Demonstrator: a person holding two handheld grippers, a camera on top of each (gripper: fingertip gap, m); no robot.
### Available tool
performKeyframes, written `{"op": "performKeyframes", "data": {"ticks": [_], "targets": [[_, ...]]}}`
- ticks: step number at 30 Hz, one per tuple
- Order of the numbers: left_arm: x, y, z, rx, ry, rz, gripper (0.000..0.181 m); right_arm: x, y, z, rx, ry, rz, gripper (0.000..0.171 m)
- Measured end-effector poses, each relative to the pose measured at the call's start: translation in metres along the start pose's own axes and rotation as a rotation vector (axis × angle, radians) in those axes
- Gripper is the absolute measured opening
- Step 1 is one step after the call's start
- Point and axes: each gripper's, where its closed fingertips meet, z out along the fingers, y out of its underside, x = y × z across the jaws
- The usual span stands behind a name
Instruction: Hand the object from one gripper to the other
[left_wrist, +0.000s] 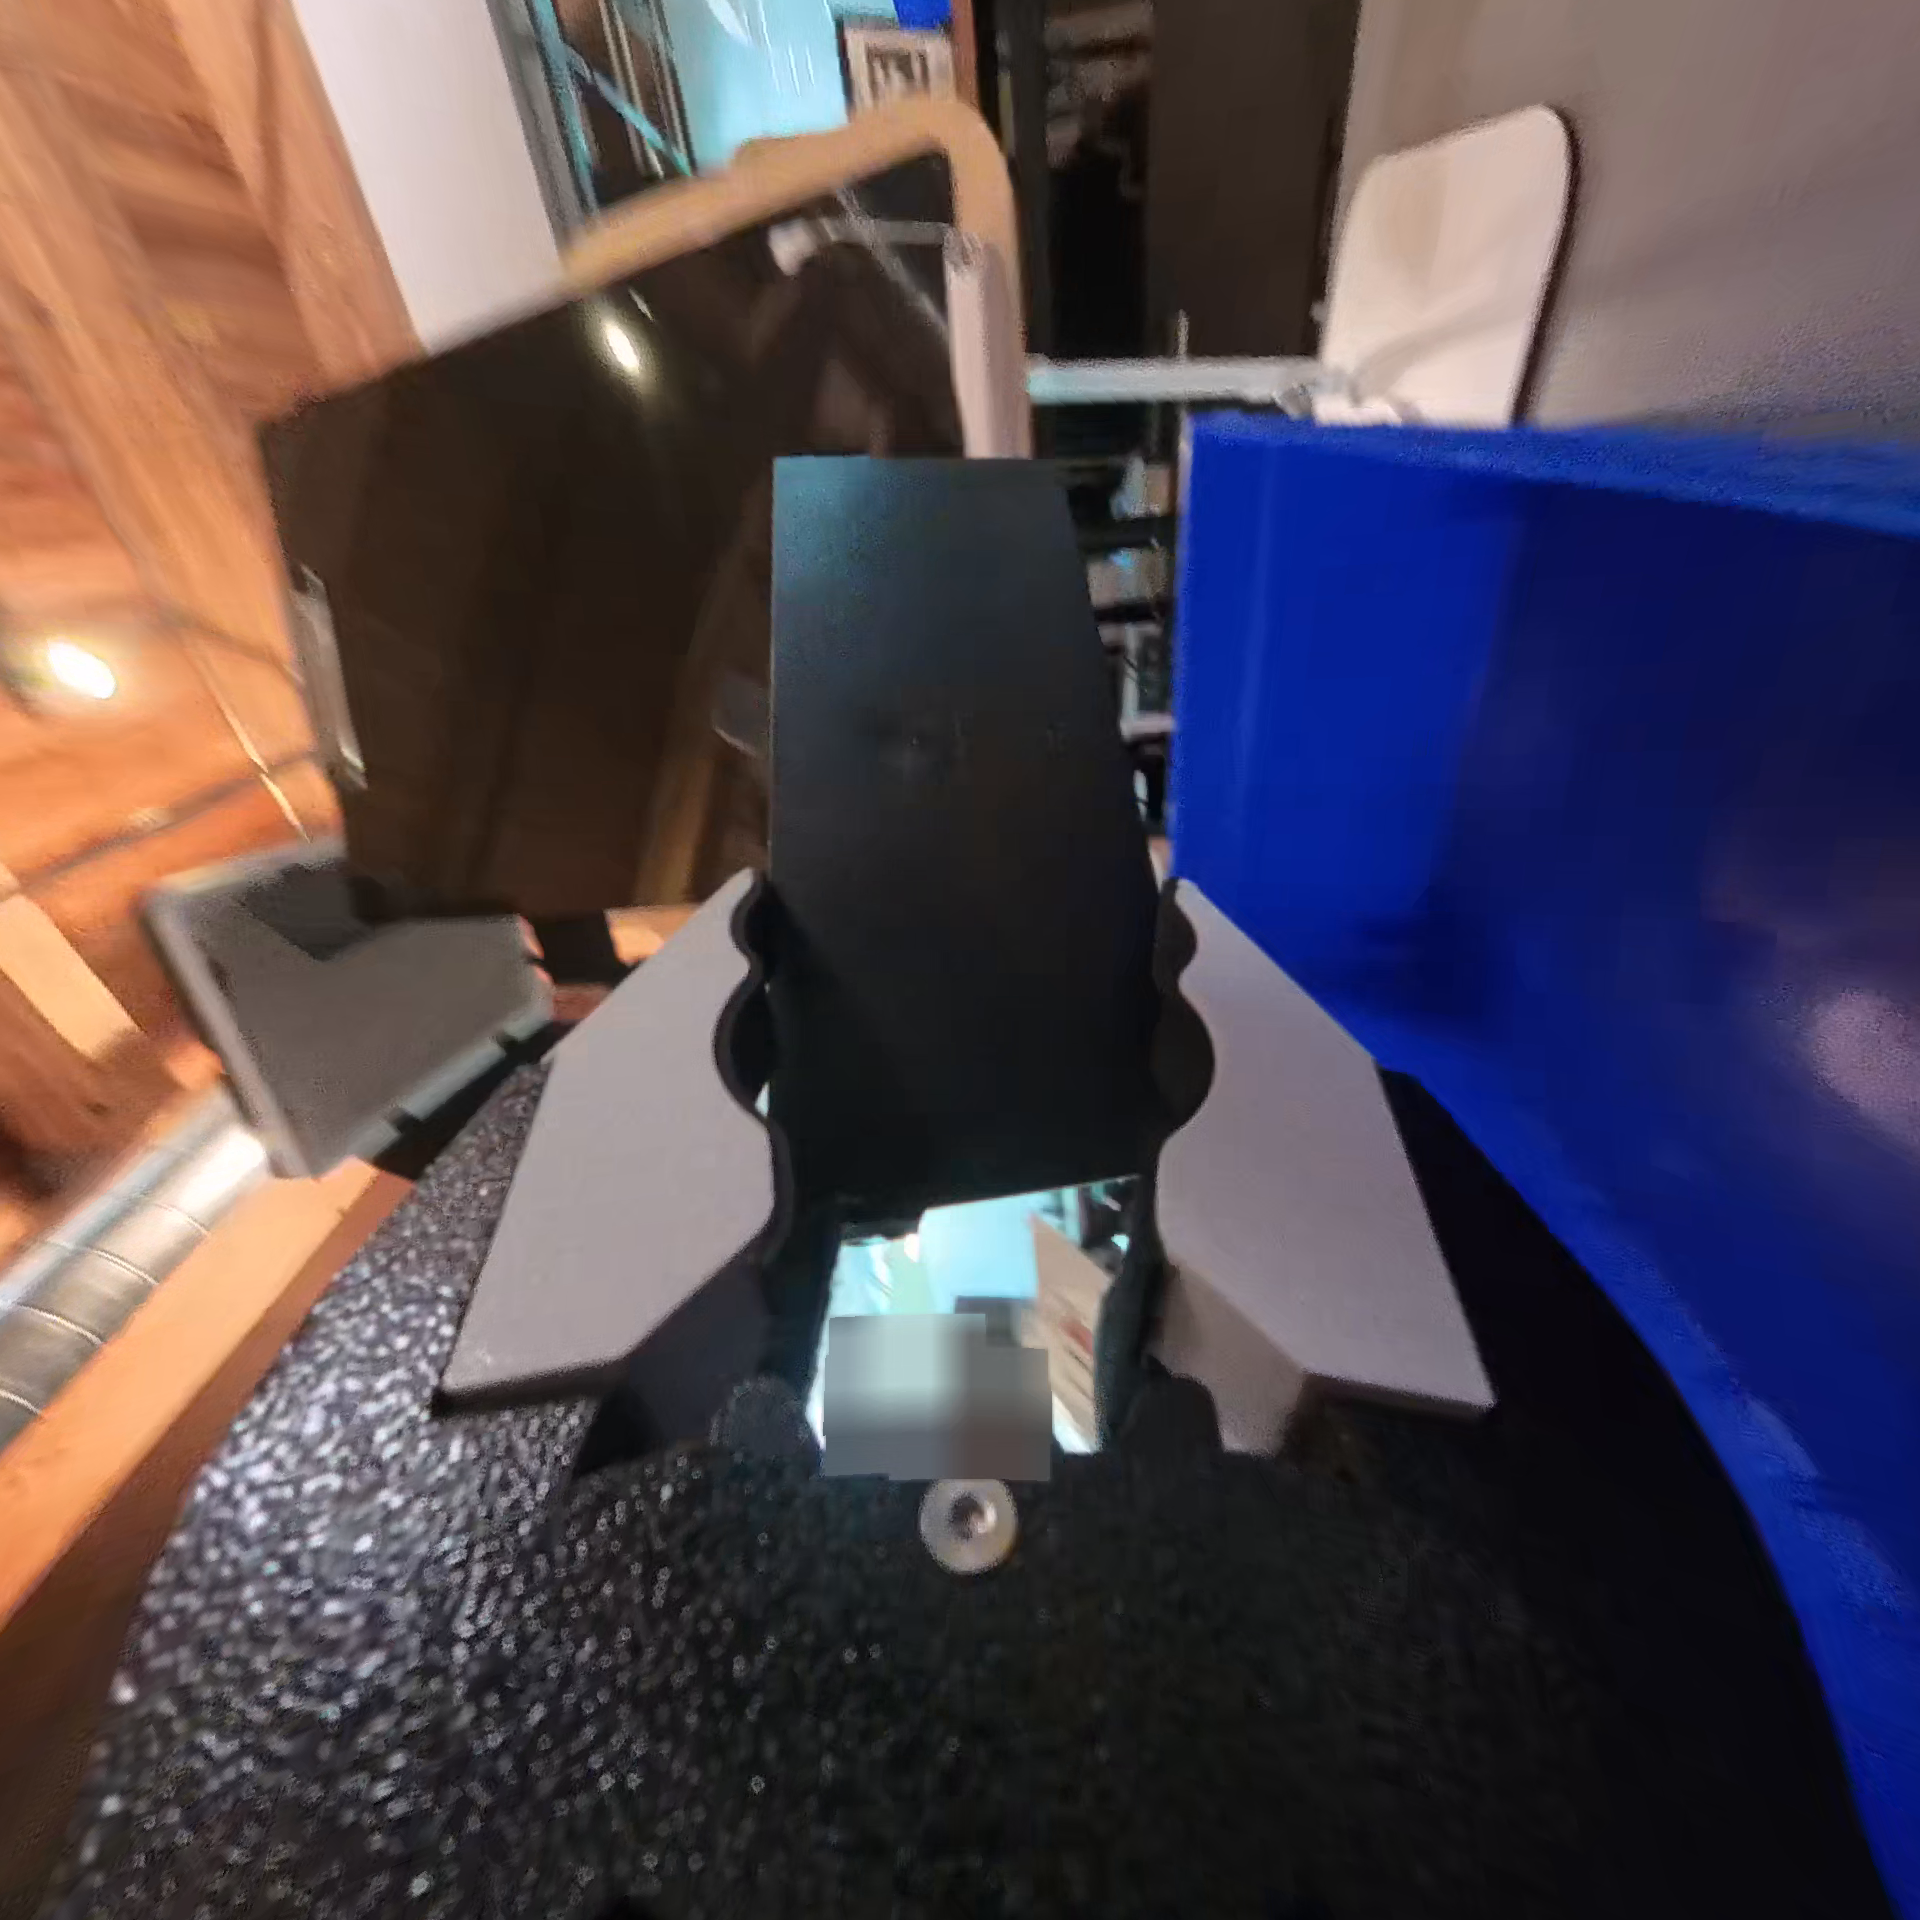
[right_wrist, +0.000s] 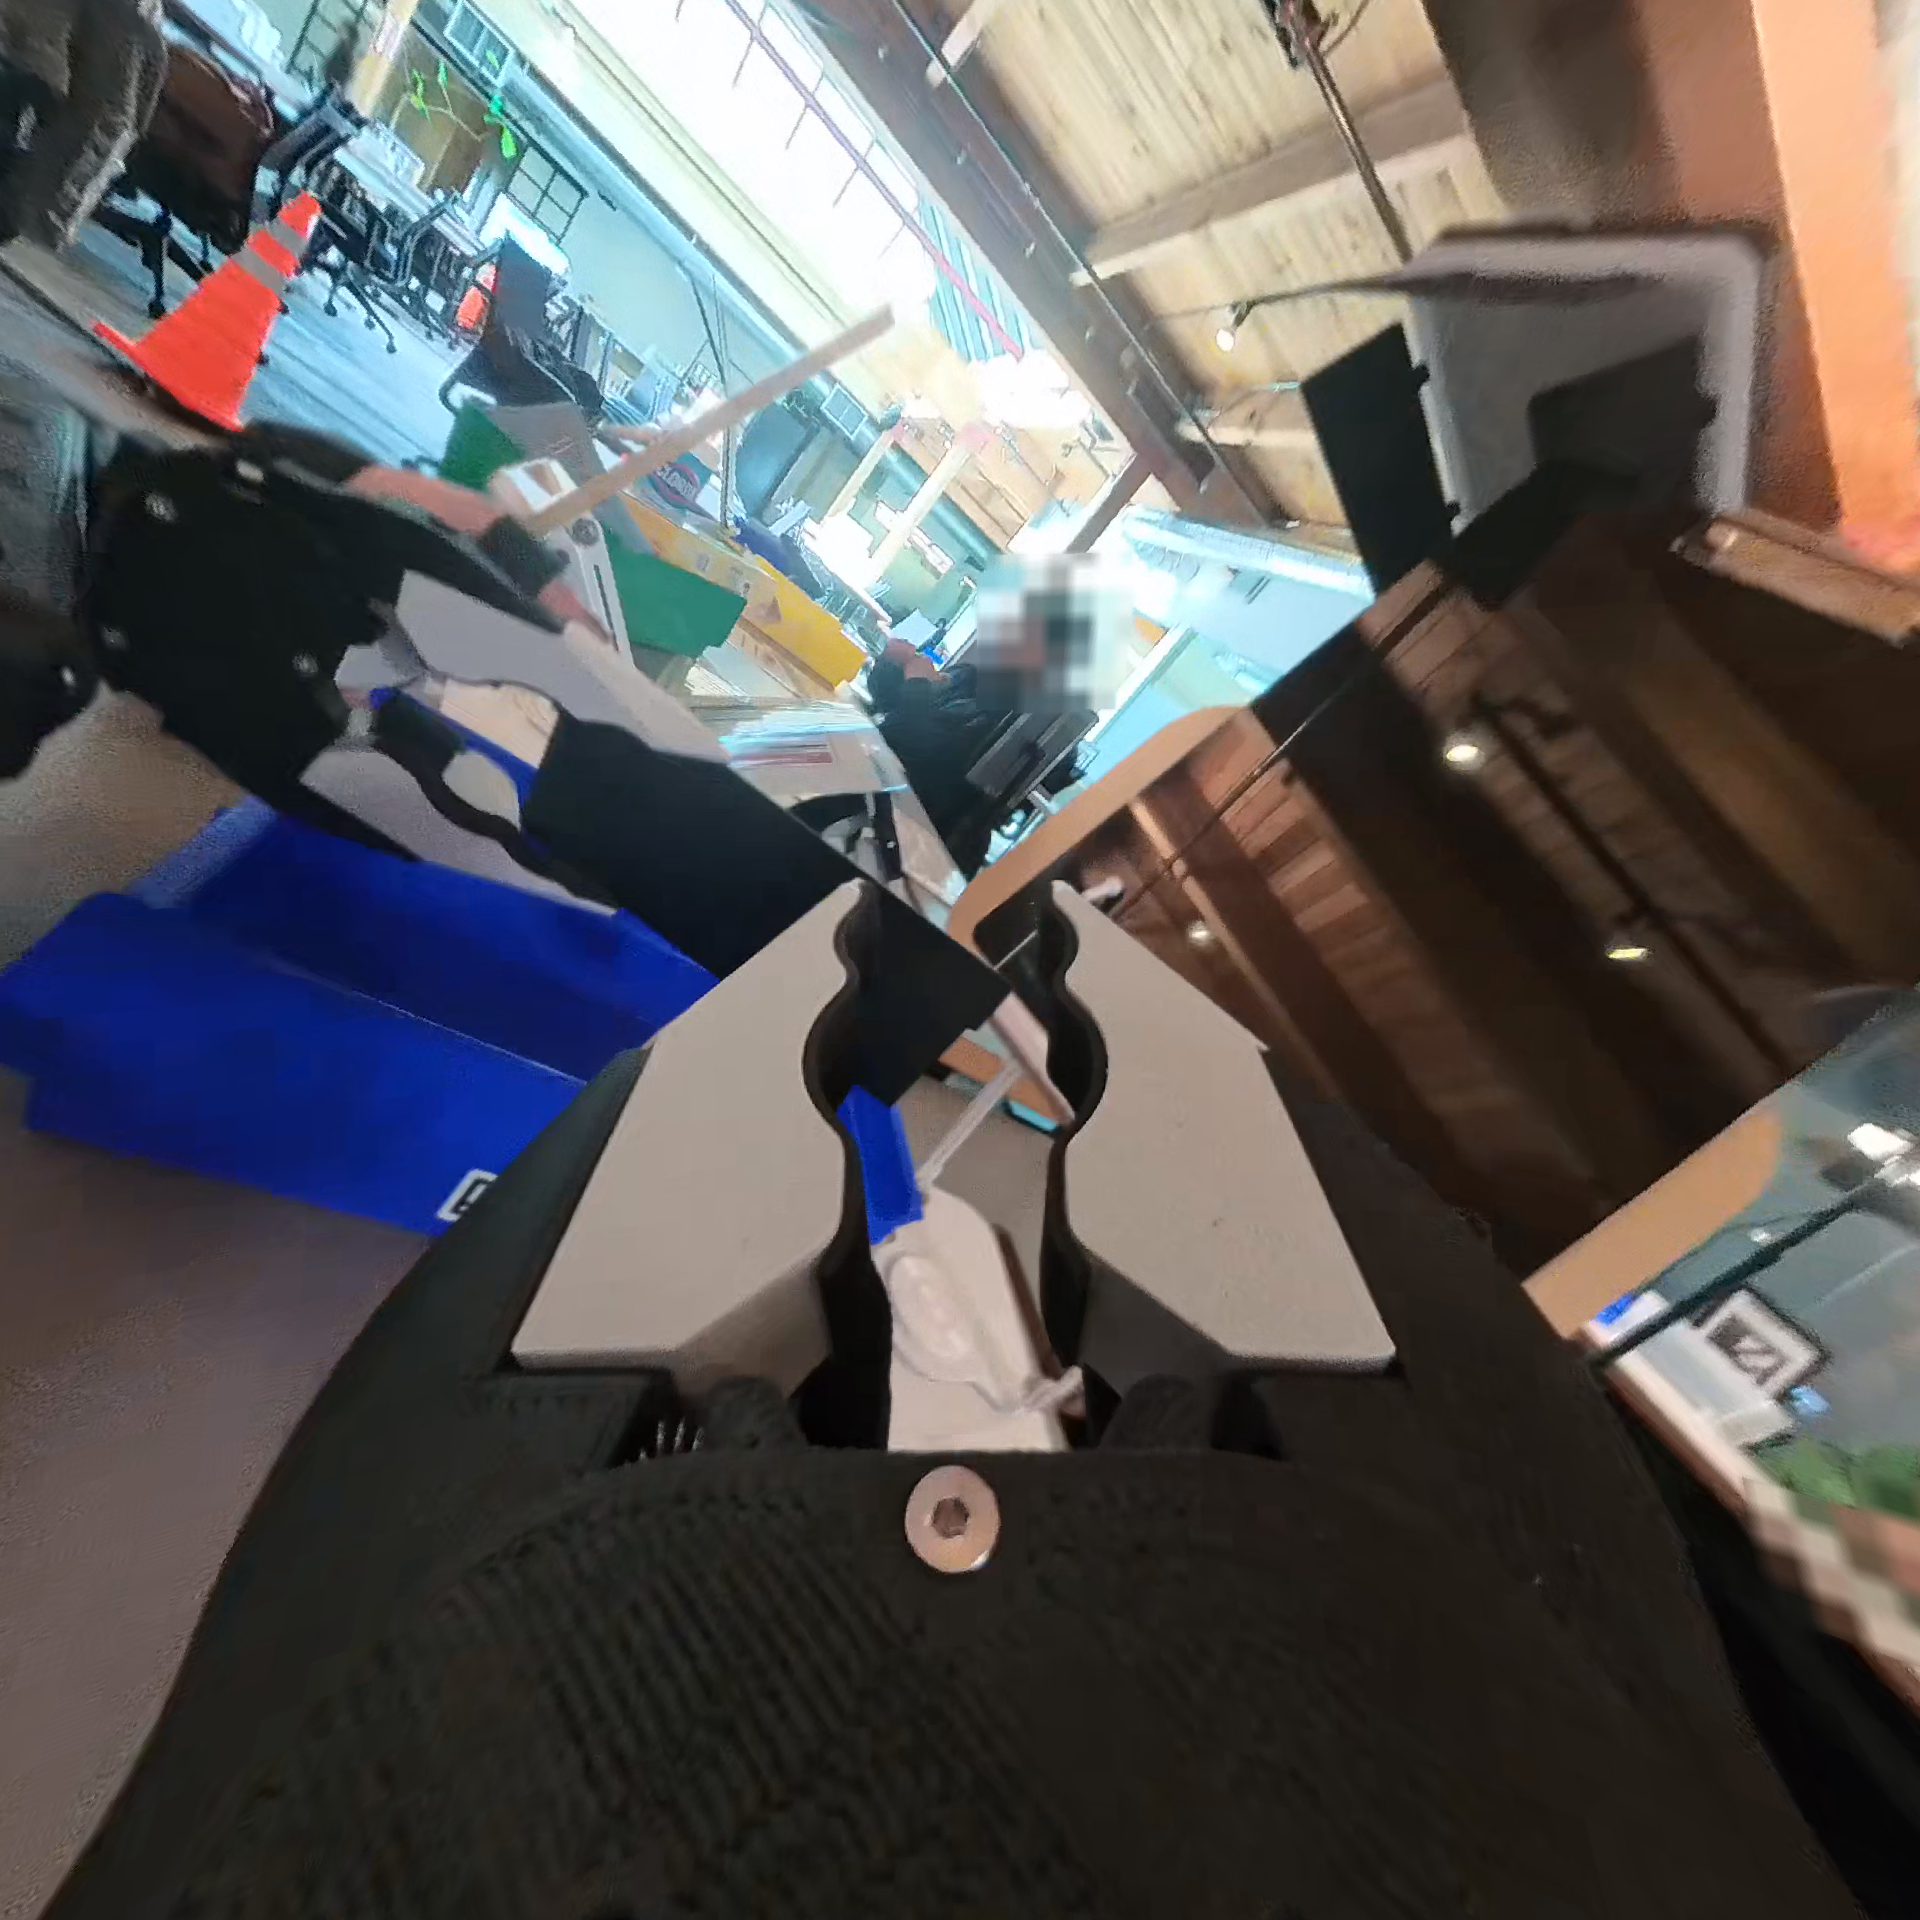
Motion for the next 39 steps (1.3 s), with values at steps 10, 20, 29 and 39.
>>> {"op": "performKeyframes", "data": {"ticks": [10,20,29,39], "targets": [[-0.036,-0.166,0.009,0.432,-0.081,0.246,0.060,-0.019,0.082,-0.065,-0.778,-0.390,-0.214,0.030],[-0.032,-0.203,0.031,0.407,0.190,-0.630,0.080,0.035,0.104,-0.136,-0.706,0.050,-0.297,0.000],[-0.038,-0.267,0.027,0.839,0.995,-1.984,0.109,0.041,0.071,-0.171,-0.493,0.506,-1.012,0.000],[0.000,-0.300,0.067,1.101,1.001,-2.252,0.005,0.007,0.134,-0.178,-0.634,0.371,-1.065,0.003]]}}
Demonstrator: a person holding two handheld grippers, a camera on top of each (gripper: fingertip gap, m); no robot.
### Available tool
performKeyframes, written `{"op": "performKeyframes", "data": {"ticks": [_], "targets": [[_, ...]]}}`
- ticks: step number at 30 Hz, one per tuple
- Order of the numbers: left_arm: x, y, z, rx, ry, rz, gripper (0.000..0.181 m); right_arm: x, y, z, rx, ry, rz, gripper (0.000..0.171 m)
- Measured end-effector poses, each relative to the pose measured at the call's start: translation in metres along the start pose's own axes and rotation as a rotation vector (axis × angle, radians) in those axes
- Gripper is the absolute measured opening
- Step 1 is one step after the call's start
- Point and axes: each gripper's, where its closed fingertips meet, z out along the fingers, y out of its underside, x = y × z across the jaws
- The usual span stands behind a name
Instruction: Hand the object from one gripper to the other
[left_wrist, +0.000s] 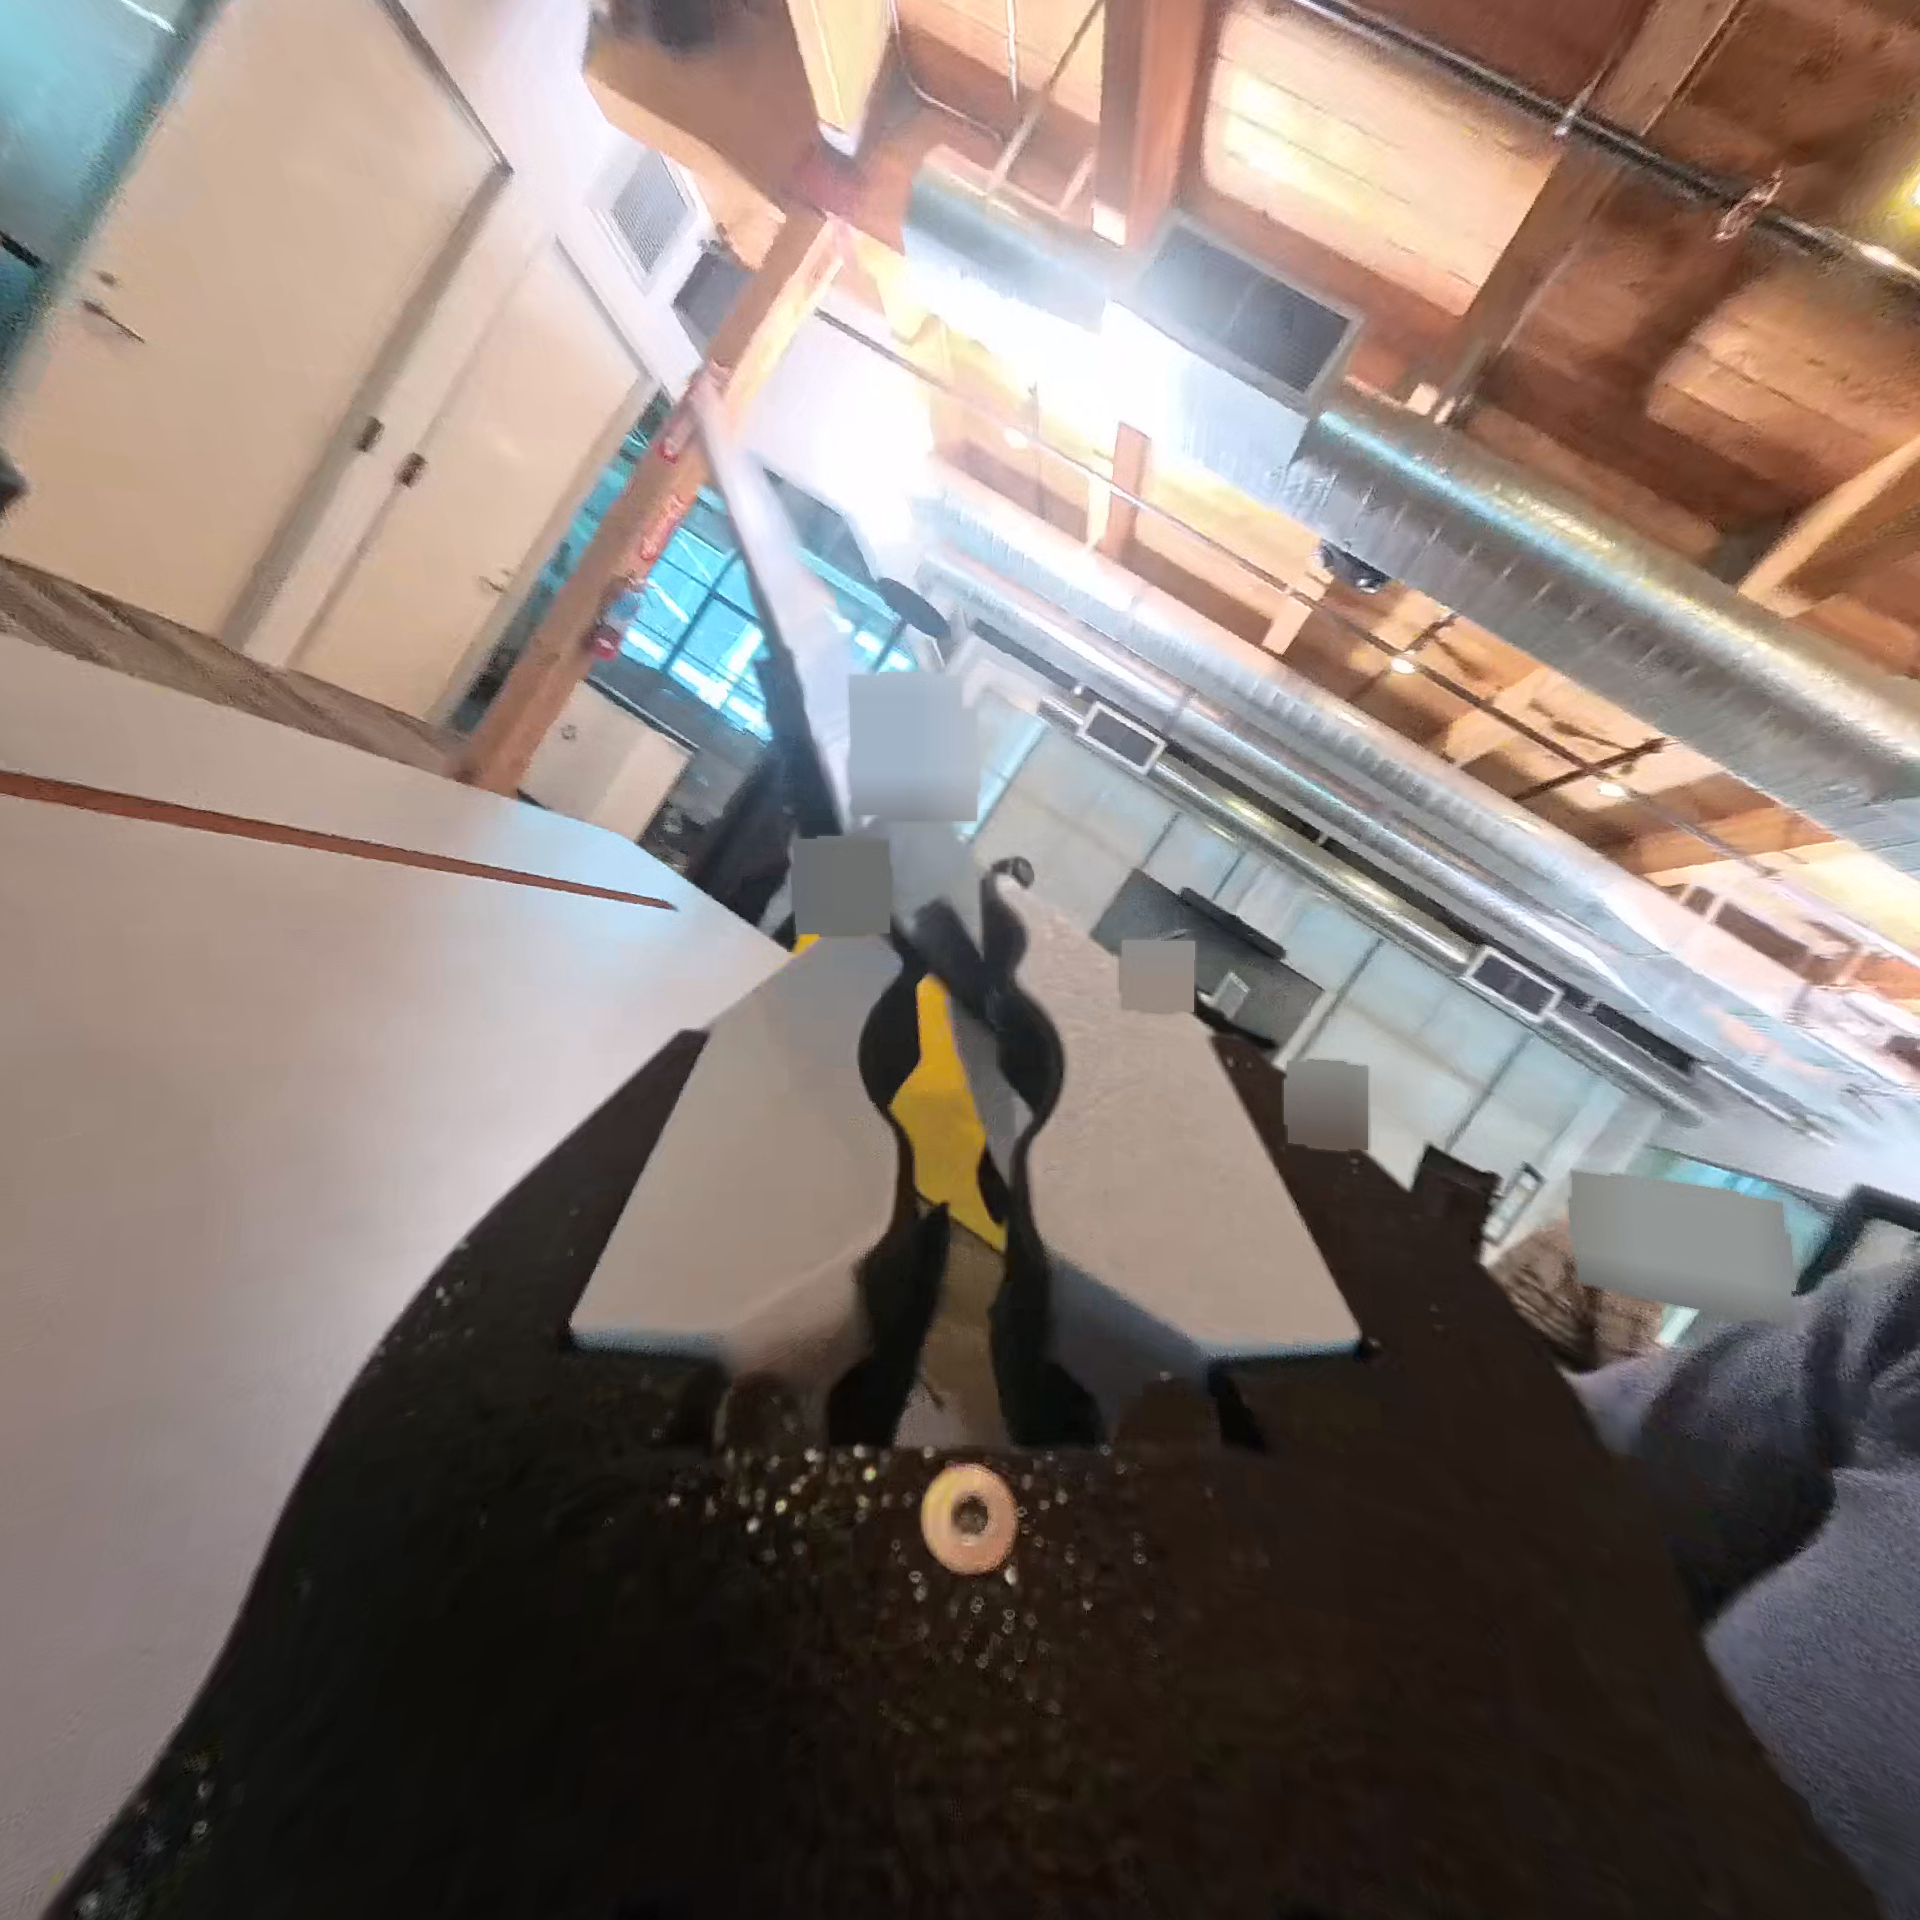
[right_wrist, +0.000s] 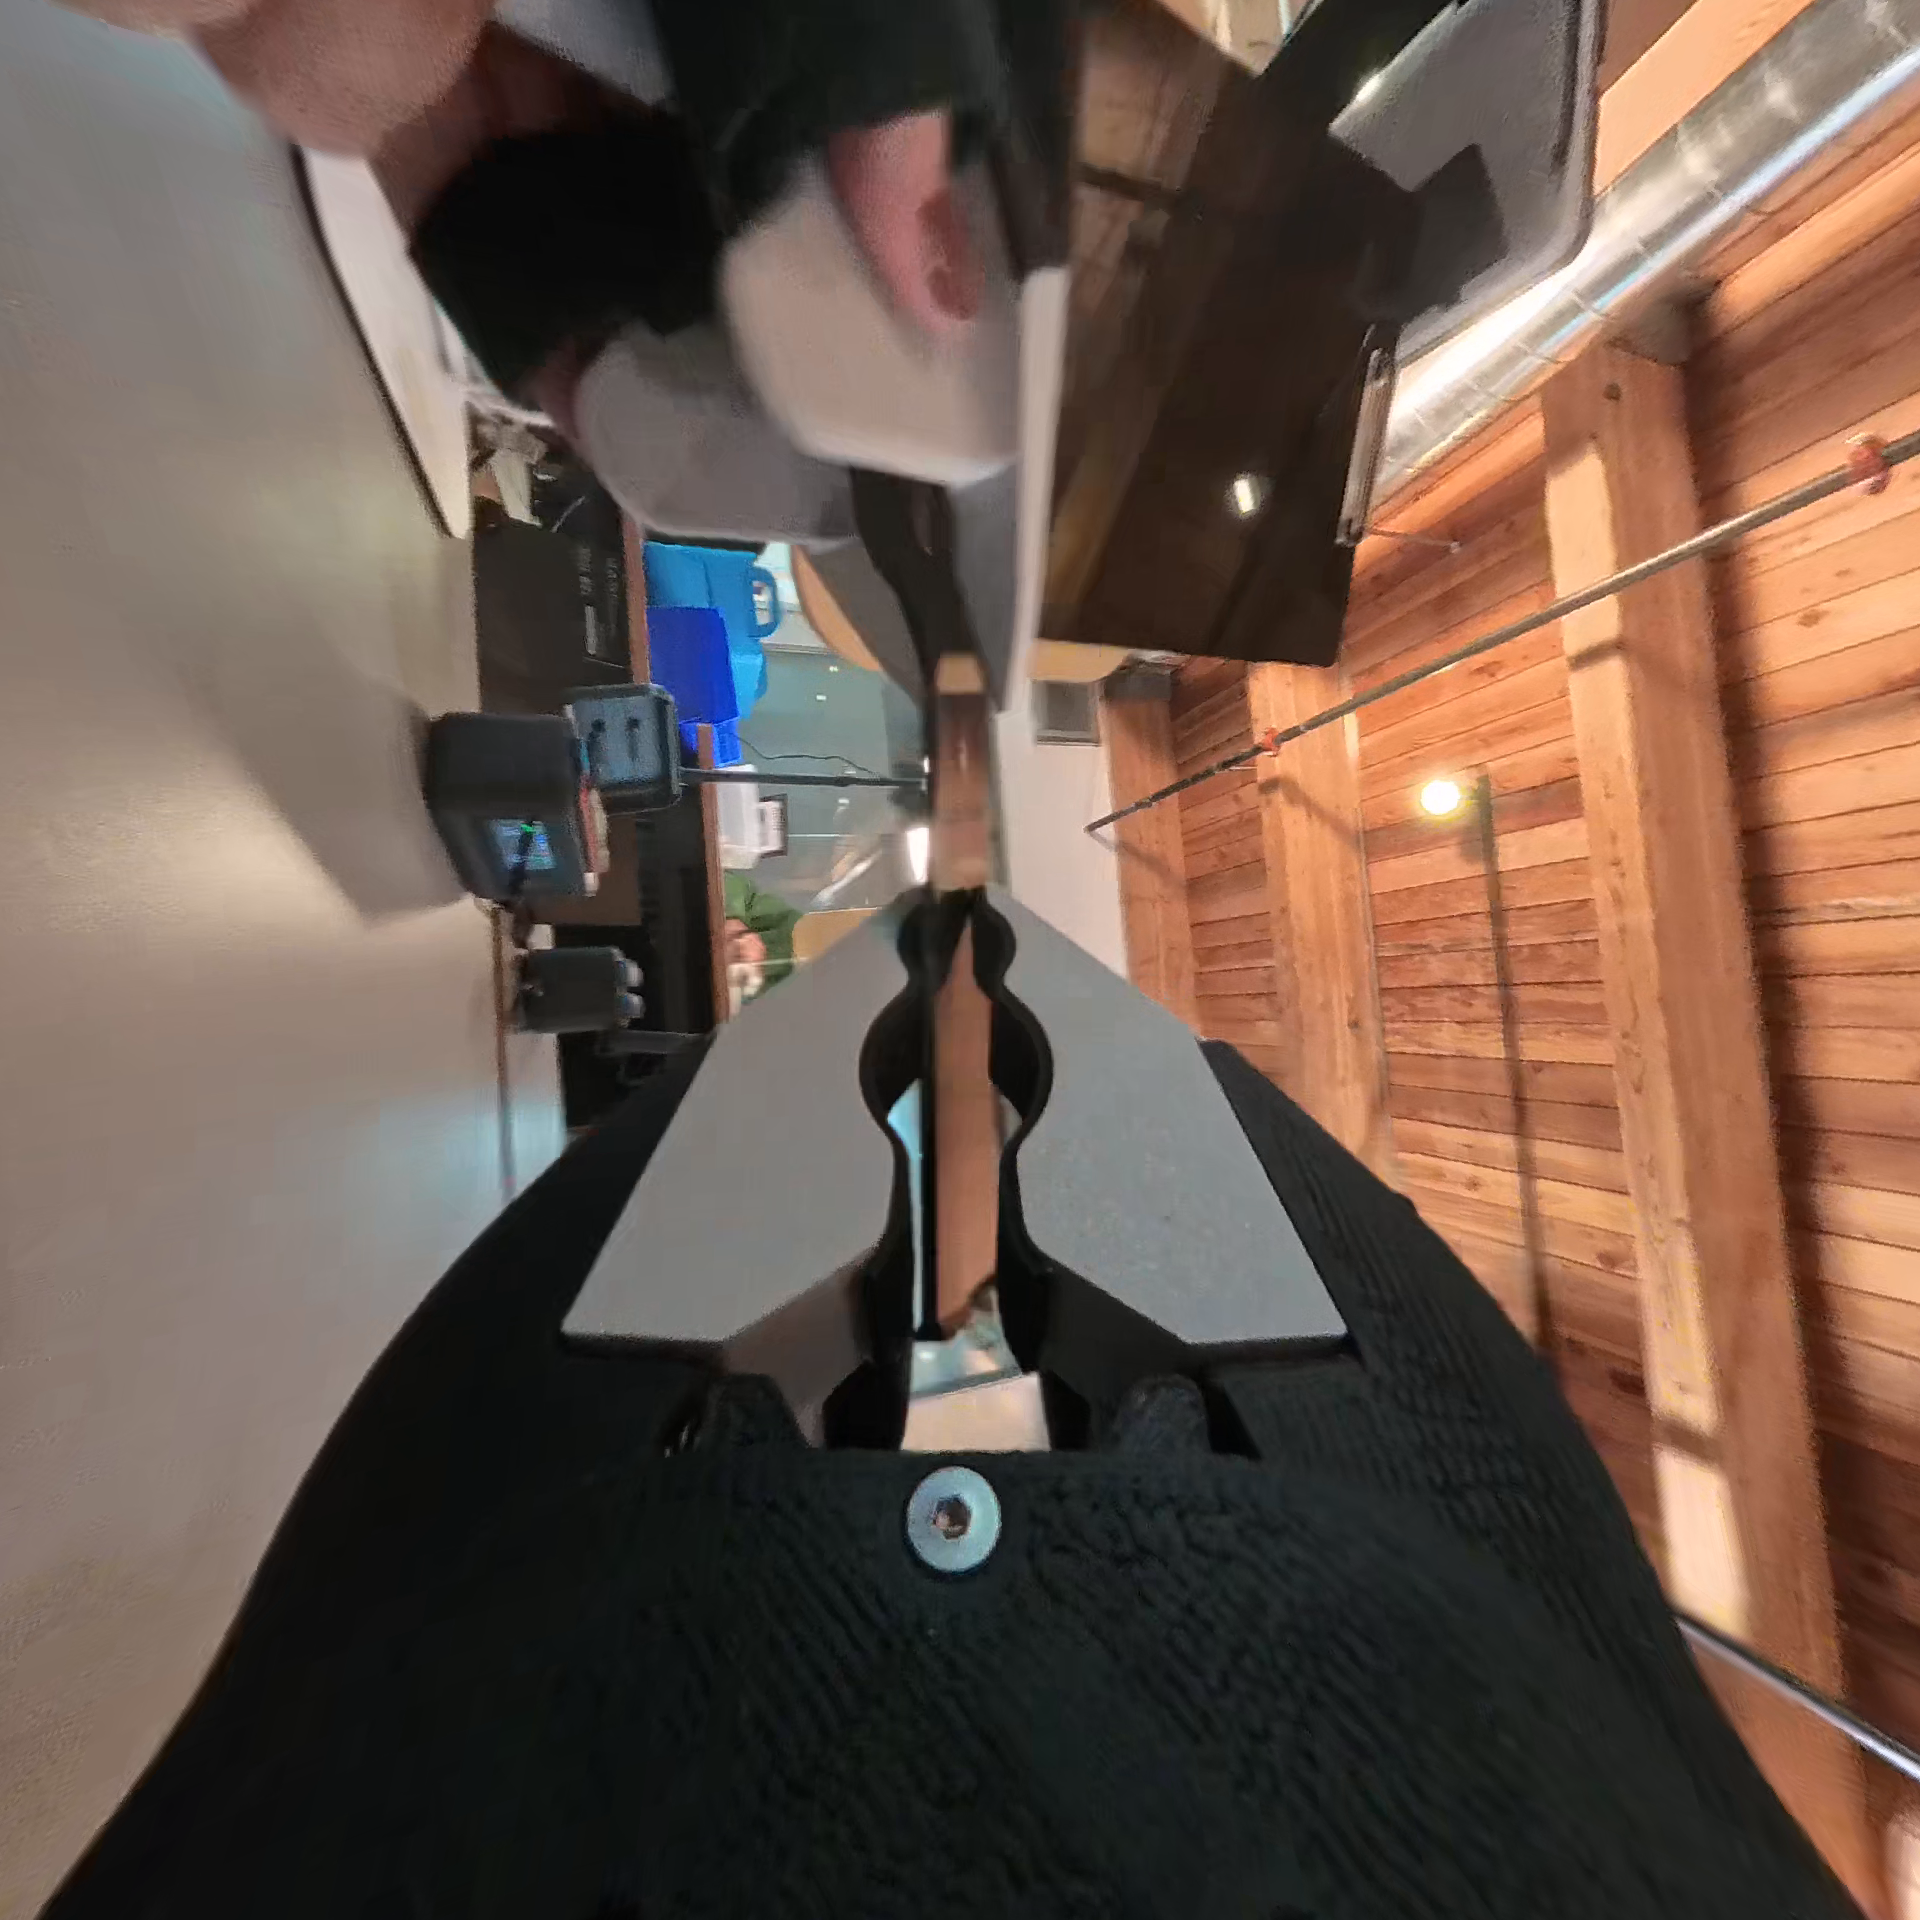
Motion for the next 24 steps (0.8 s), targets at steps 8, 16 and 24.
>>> {"op": "performKeyframes", "data": {"ticks": [8,16,24], "targets": [[0.018,-0.034,-0.009,0.133,-0.008,0.359,0.000,0.001,0.005,-0.004,0.054,-0.254,0.887,0.074],[-0.005,-0.010,-0.011,-0.155,-0.366,1.461,0.000,0.005,0.016,-0.008,0.173,-0.503,2.149,0.062],[-0.020,0.043,-0.006,-0.423,-0.255,2.073,0.000,-0.013,0.006,-0.020,0.231,-0.906,2.778,0.041]]}}
